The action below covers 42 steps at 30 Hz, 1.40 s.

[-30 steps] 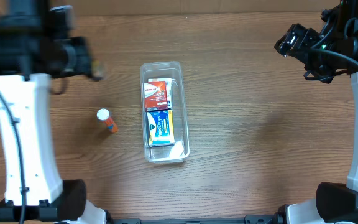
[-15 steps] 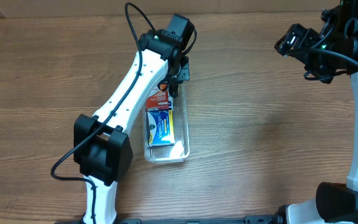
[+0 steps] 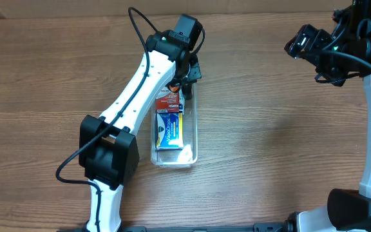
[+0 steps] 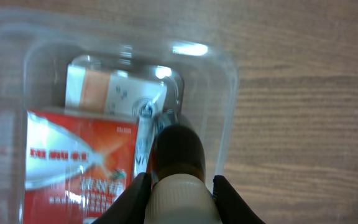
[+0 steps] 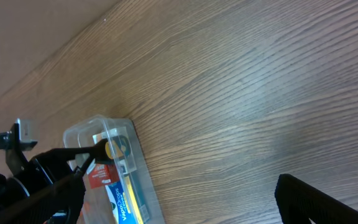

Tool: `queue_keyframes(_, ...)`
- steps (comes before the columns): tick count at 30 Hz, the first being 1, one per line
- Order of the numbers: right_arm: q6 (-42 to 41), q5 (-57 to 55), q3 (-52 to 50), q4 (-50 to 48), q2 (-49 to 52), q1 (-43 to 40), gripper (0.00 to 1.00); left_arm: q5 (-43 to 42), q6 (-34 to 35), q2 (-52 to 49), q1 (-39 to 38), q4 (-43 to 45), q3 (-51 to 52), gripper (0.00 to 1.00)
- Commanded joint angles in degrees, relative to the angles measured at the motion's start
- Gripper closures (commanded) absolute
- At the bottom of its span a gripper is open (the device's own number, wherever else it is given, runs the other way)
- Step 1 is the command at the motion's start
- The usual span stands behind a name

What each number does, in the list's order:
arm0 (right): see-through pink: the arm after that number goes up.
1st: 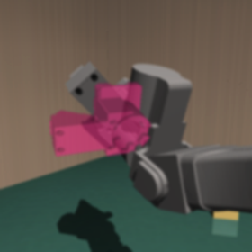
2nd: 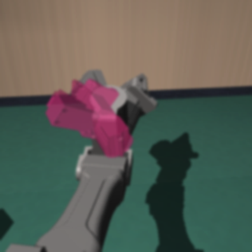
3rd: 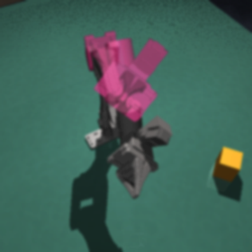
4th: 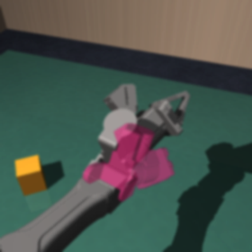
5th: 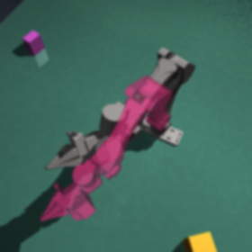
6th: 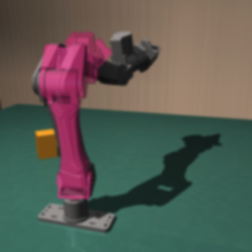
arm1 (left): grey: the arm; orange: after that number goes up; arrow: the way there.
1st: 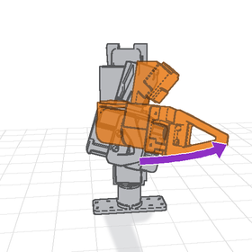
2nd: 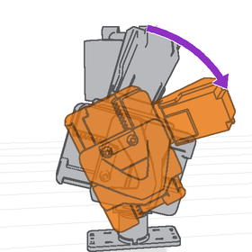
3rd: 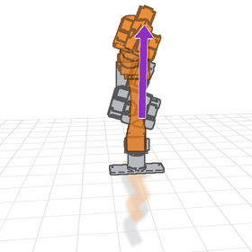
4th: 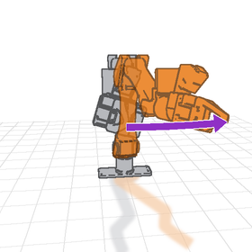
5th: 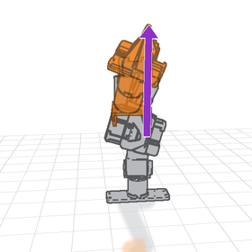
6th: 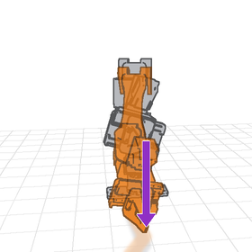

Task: Pack container
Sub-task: 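Carry the brown bottle into the container and release it, then move the left gripper back and grasp the orange tube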

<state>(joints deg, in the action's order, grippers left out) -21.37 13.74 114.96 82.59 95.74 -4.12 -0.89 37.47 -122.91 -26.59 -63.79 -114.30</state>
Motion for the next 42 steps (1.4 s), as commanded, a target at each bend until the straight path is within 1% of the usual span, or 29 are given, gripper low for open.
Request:
queue_keyframes(1,0.2,0.3,0.4,-0.1,-0.1,-0.1,0.00,-4.7,0.3,-1.2,-0.2,-1.4,-0.4,0.85)
queue_keyframes(3,0.2,0.3,0.4,-0.2,-0.1,-0.1,0.00,-5.6,-2.5,-0.5,0.5,-1.3,-0.4,0.85)
queue_keyframes(5,0.2,0.3,0.4,-0.1,-0.1,-0.1,0.00,-6.2,-4.3,-0.1,1.0,-1.8,-0.4,0.81)
queue_keyframes(8,0.2,0.3,0.4,-0.2,-0.1,-0.1,0.00,1.8,-4.2,-0.8,1.0,-0.7,-0.1,0.78)
queue_keyframes(11,0.2,0.3,0.4,-0.2,-0.1,-0.1,0.00,4.1,-5.9,-1.6,0.9,2.9,-0.1,0.75)
queue_keyframes(12,0.2,0.3,0.4,-0.1,-0.1,-0.1,0.00,4.1,-7.4,-1.7,0.9,3.7,-0.1,0.73)
queue_keyframes(13,0.2,0.3,0.4,-0.1,-0.1,-0.1,0.00,4.1,-10.7,-1.7,0.8,4.1,-0.1,0.65)
queue_keyframes(14,0.2,0.3,0.4,-0.1,-0.1,-0.1,0.00,4.1,-12.1,-1.7,0.6,4.1,-0.1,0.59)
queue_keyframes(18,0.2,0.3,0.4,-0.1,-0.1,-0.1,0.00,2.7,-13.0,-1.5,0.2,0.2,-3.2,0.45)
queue_keyframes(19,0.2,0.3,0.4,-0.1,-0.1,-0.1,0.00,2.3,-13.0,-1.2,0.4,-2.3,-5.8,0.43)
queue_keyframes(22,0.2,0.3,0.4,-0.2,-0.1,-0.1,0.00,2.7,-13.2,0.1,1.4,-16.4,-20.4,0.45)
queue_keyframes(23,0.2,0.3,0.4,-0.1,-0.1,-0.1,0.00,3.9,-13.4,1.0,1.9,-22.4,-25.6,0.44)
queue_keyframes(25,0.2,0.3,0.4,-0.1,-0.1,-0.1,0.00,7.7,-13.5,2.7,2.4,-31.3,-31.2,0.43)
queue_keyframes(26,0.2,0.3,0.4,-0.1,-0.1,-0.1,0.00,8.2,-17.1,4.3,2.6,-33.0,-31.3,0.43)
queue_keyframes(27,0.2,0.3,0.4,-0.2,-0.1,-0.1,0.00,7.7,-17.3,6.1,2.7,-33.0,-30.2,0.40)
queue_keyframes(29,0.2,0.3,0.4,-0.1,-0.1,-0.1,0.00,6.9,-18.1,11.3,2.7,-33.0,-25.3,0.40)
queue_keyframes(30,0.2,0.3,0.4,-0.1,-0.1,-0.1,0.00,7.8,-18.2,14.0,2.7,-33.0,-22.6,0.39)
queue_keyframes(31,0.2,0.3,0.4,-0.1,-0.1,-0.1,0.00,10.7,-18.0,18.5,2.7,-33.0,-17.2,0.39)
queue_keyframes(32,0.2,0.3,0.4,-0.1,-0.1,-0.1,0.00,15.1,-16.2,22.9,2.7,-33.0,-11.2,0.34)
queue_keyframes(33,0.2,0.3,0.4,-0.2,-0.1,-0.1,0.00,19.6,-12.7,27.2,3.2,-33.0,-4.2,0.30)
queue_keyframes(34,0.2,0.3,0.4,-0.1,-0.1,-0.1,0.00,21.3,-10.2,30.1,4.1,-33.0,0.9,0.21)
queue_keyframes(35,0.2,0.3,0.4,-0.1,-0.1,-0.1,0.00,21.1,-8.9,32.6,5.8,-32.2,6.5,0.20)
queue_keyframes(36,0.2,0.3,0.4,-0.2,-0.1,-0.1,0.00,19.3,-9.2,34.4,8.2,-29.6,12.2,0.18)
queue_keyframes(37,0.2,0.3,0.4,-0.1,-0.1,-0.1,0.00,16.2,-12.0,35.2,11.9,-24.6,18.6,0.16)
queue_keyframes(38,0.2,0.3,0.4,-0.1,-0.1,-0.1,0.00,11.6,-16.0,35.1,14.6,-20.8,22.1,0.16)
queue_keyframes(39,0.2,0.3,0.4,-0.2,-0.1,-0.1,0.00,7.2,-19.3,35.1,17.4,-17.2,25.5,0.18)
queue_keyframes(40,0.2,0.3,0.4,-0.1,-0.1,-0.1,0.00,2.3,-23.0,34.9,21.7,-12.9,30.0,0.22)
queue_keyframes(42,0.2,0.3,0.4,-0.1,-0.1,-0.1,0.00,0.9,-27.3,34.8,25.9,-9.5,34.1,0.23)
